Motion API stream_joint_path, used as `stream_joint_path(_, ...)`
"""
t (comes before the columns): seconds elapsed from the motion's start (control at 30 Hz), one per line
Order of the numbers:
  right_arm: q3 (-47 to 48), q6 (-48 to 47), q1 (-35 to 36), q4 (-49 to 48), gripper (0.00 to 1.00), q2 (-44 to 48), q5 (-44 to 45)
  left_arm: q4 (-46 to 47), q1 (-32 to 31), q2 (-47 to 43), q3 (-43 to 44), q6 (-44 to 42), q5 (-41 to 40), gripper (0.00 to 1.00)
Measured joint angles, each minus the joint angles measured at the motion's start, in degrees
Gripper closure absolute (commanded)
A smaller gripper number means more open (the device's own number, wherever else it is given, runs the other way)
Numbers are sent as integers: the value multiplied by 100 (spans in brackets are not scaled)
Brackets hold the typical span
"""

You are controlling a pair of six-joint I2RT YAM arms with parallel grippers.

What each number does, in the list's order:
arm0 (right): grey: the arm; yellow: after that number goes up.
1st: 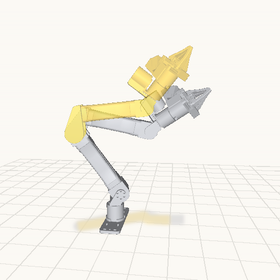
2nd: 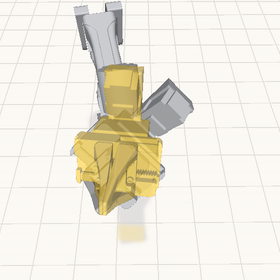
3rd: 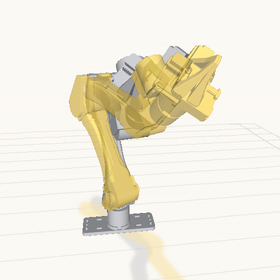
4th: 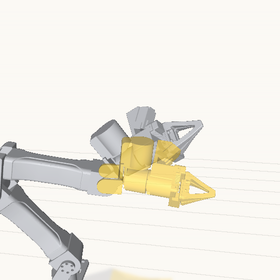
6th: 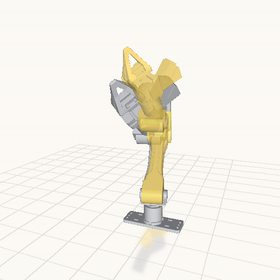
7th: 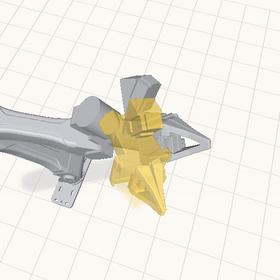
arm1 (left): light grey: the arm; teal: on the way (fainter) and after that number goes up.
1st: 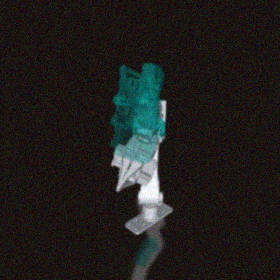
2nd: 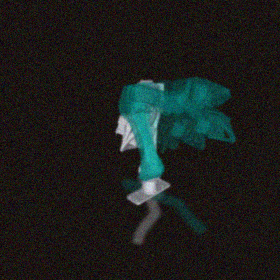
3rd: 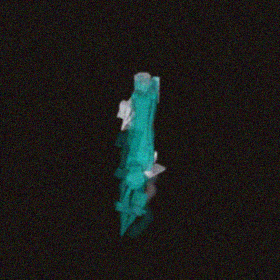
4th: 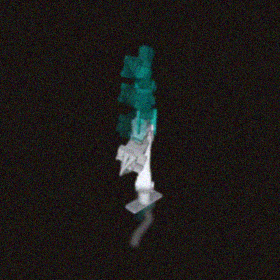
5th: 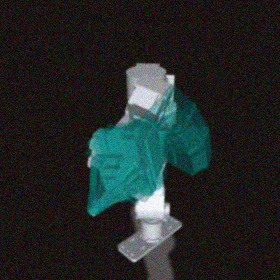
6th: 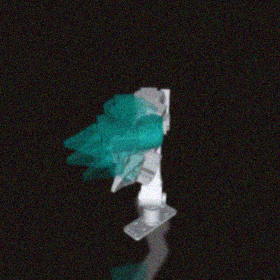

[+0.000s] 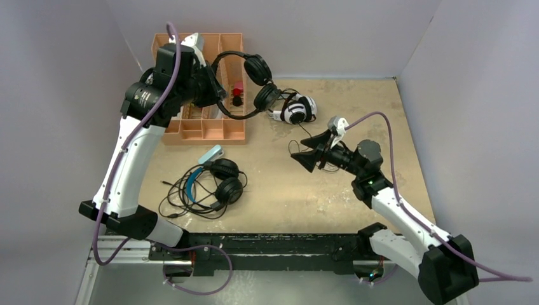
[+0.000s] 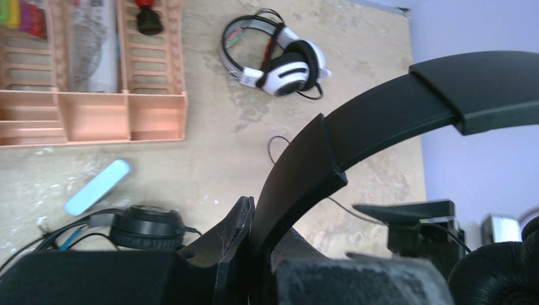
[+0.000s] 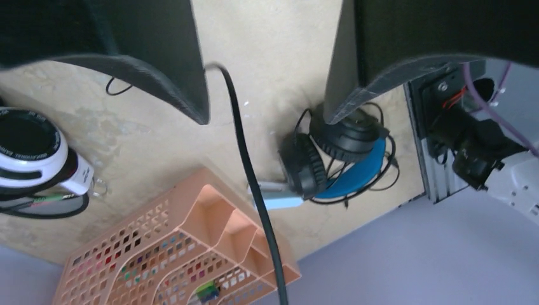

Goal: Wrap the headphones
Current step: Wrap the headphones cable around the headphones.

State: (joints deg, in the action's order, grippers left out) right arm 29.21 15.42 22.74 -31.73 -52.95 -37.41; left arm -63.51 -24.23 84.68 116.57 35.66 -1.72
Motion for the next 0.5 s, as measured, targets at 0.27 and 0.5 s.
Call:
stream_joint_path(0.27, 422, -203, -81, -817, 79, -1075, 570, 518, 17, -236, -522, -2, 1272, 100)
stream_joint_path(0.5, 1853, -1062, -927, 330, 97, -780, 957, 723, 15, -581, -1639, -719, 2081, 100)
